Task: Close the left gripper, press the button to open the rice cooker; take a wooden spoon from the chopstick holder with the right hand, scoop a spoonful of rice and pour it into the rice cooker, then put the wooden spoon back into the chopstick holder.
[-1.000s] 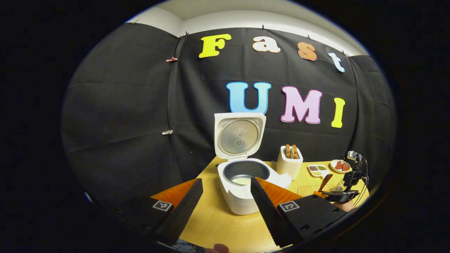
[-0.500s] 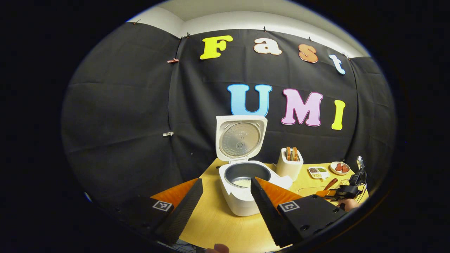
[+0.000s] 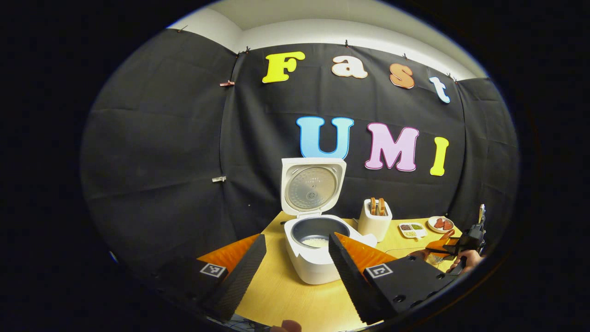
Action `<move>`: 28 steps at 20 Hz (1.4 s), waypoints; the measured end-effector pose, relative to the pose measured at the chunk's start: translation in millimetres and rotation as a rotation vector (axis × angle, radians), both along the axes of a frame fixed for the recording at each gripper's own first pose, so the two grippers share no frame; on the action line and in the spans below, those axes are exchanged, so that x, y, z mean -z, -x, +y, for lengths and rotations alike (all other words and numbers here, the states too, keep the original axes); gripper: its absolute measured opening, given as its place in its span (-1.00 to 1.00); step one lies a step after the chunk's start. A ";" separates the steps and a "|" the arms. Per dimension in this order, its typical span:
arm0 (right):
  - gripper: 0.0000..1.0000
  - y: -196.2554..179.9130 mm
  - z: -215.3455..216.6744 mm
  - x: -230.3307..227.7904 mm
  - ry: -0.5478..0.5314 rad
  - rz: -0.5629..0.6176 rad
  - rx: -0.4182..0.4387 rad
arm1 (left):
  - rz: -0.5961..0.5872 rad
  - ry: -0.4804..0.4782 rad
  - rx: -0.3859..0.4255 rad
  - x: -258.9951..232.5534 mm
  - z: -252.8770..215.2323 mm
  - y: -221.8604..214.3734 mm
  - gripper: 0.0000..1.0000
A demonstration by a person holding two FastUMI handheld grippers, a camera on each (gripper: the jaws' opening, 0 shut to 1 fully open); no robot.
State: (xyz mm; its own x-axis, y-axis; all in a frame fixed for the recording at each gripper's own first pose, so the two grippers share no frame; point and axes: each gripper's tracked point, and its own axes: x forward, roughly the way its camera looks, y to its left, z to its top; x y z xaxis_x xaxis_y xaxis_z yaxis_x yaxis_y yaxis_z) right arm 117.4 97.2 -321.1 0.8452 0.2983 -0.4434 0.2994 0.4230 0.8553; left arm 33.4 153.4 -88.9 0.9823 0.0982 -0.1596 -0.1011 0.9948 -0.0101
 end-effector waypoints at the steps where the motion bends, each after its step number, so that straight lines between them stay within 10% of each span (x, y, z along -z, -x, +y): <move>1: -0.69 0.1 -3.0 -5.7 -0.013 -0.010 -0.004 | -0.002 0.003 0.002 -0.6 -1.1 2.5 0.89; 12: -0.70 -16.7 10.6 -121.5 -0.212 -0.069 0.016 | -0.012 0.023 0.000 -4.2 -1.5 26.1 0.89; 28: -0.70 -123.9 174.3 -244.7 -0.260 -0.227 -0.080 | -0.016 0.030 -0.047 -4.0 25.8 34.0 0.89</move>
